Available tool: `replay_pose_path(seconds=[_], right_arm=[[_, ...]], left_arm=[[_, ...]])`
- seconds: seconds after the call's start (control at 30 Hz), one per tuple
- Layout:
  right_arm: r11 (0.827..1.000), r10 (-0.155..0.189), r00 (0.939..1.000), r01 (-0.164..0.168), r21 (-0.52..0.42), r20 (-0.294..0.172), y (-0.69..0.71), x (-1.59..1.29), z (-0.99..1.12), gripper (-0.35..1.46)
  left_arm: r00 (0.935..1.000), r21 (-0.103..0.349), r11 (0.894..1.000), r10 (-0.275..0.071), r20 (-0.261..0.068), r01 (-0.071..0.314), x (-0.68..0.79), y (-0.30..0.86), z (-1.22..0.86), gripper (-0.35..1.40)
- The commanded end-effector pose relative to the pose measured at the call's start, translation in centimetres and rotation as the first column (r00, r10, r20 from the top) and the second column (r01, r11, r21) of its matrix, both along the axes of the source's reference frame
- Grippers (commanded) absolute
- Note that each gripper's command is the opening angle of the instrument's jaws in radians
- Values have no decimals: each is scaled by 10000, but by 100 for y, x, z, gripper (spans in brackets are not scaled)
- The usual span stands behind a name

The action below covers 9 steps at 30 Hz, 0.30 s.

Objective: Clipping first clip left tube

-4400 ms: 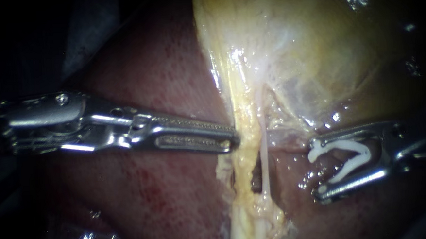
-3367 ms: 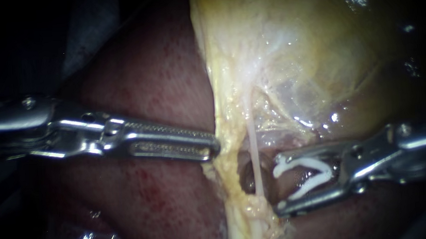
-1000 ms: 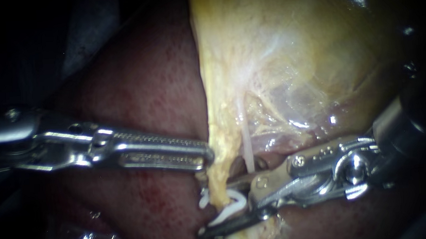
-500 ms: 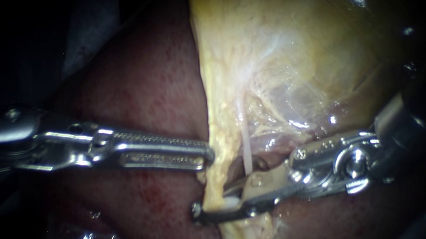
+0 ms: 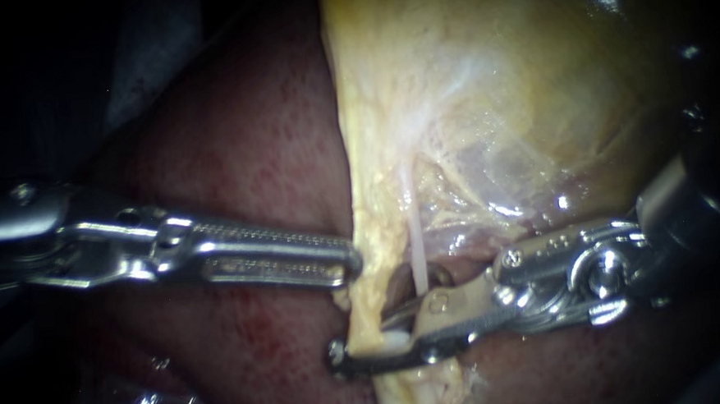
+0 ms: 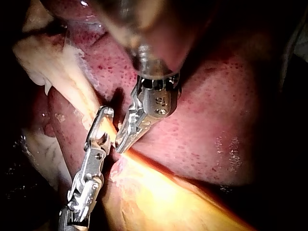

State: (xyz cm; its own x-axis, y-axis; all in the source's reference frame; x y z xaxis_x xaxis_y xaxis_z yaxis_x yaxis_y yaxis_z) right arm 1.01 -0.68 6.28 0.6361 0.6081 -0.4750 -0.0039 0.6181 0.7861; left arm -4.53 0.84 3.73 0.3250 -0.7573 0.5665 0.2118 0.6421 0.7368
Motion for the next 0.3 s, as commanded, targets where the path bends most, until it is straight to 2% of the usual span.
replay_pose_path(seconds=[0.03,0.3], right_arm=[[10000,-4,10000,4,-1,-2,0,0,0,-23],[10000,-6,10000,6,-5,-3,-1,0,0,-22]], left_arm=[[10000,-3,10000,-1,-2,1,0,0,0,-13],[10000,-6,10000,-5,-5,5,-1,0,1,-13]])
